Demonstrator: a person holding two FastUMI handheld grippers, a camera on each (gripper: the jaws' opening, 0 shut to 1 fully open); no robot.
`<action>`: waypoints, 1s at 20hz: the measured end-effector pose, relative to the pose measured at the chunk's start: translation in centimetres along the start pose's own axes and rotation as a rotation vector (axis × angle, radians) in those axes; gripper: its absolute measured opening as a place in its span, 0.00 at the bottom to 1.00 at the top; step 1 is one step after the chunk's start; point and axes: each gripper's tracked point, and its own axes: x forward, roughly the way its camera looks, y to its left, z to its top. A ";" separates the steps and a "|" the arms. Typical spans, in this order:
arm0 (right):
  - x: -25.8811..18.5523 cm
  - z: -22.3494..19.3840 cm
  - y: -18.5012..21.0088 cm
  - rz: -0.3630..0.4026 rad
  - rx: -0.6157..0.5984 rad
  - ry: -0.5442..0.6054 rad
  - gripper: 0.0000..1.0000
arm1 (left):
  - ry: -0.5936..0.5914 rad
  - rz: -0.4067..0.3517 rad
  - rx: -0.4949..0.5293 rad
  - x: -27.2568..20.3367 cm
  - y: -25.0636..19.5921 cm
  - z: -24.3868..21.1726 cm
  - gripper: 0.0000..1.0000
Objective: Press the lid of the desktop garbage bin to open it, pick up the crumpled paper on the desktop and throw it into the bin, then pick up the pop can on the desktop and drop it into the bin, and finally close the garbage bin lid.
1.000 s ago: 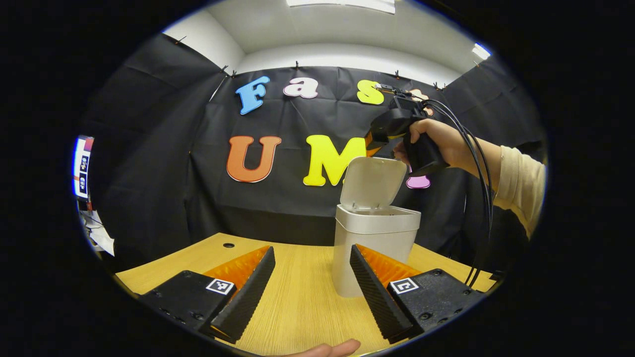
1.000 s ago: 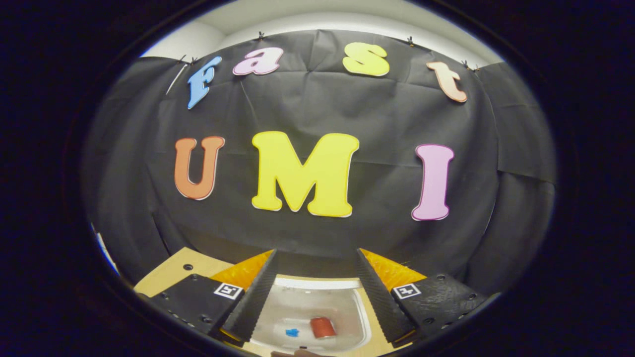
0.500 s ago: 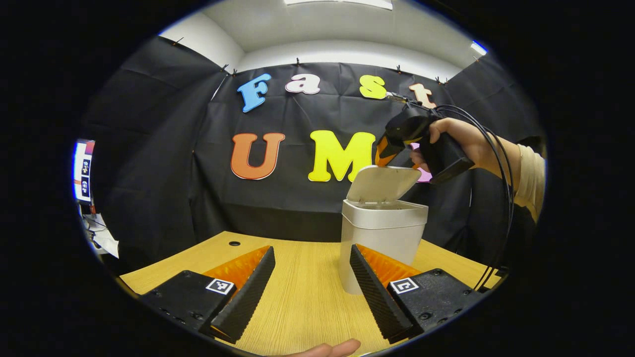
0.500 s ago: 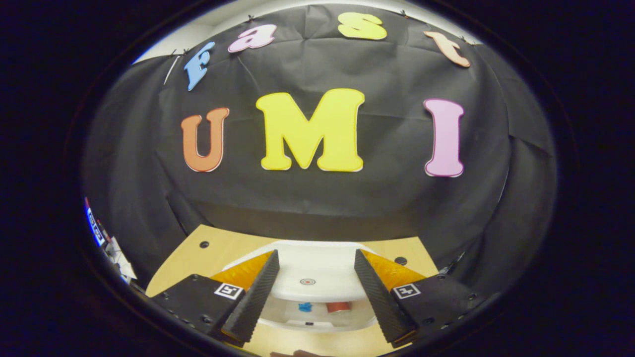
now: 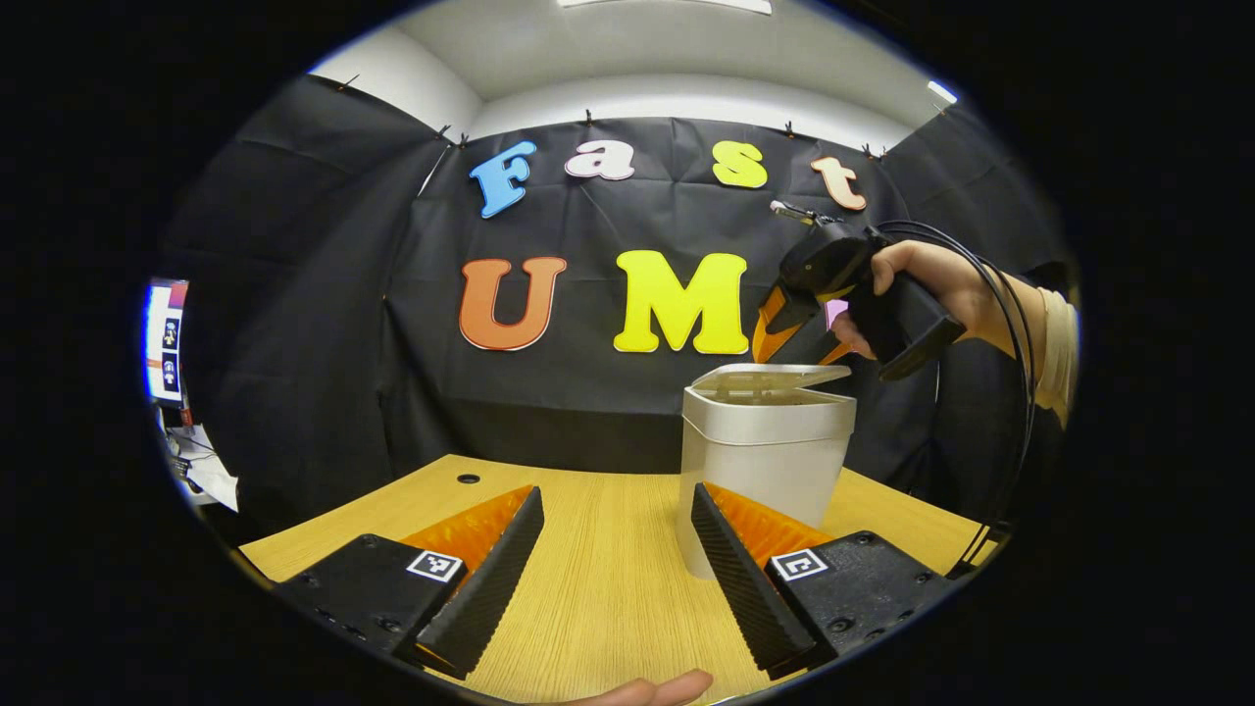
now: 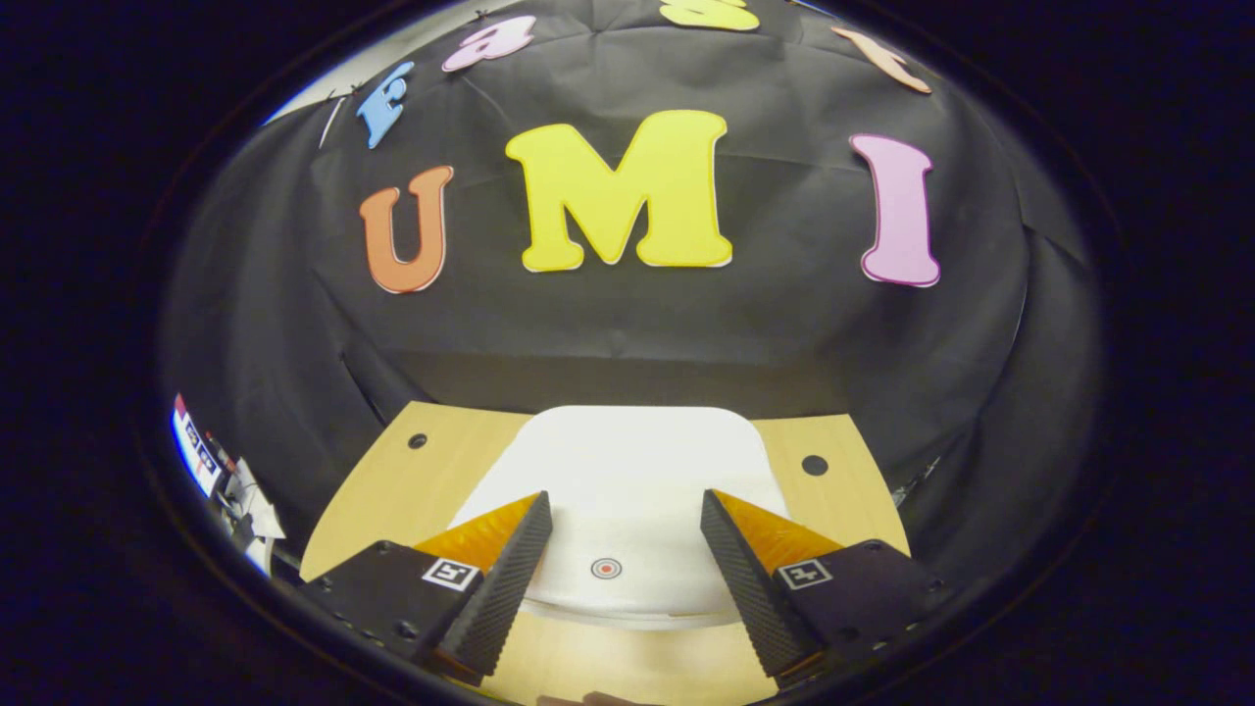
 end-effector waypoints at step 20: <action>-1.0 -4.5 -0.4 0.093 -0.103 -0.247 0.99 | 0.058 0.042 0.017 1.1 0.8 -1.9 0.98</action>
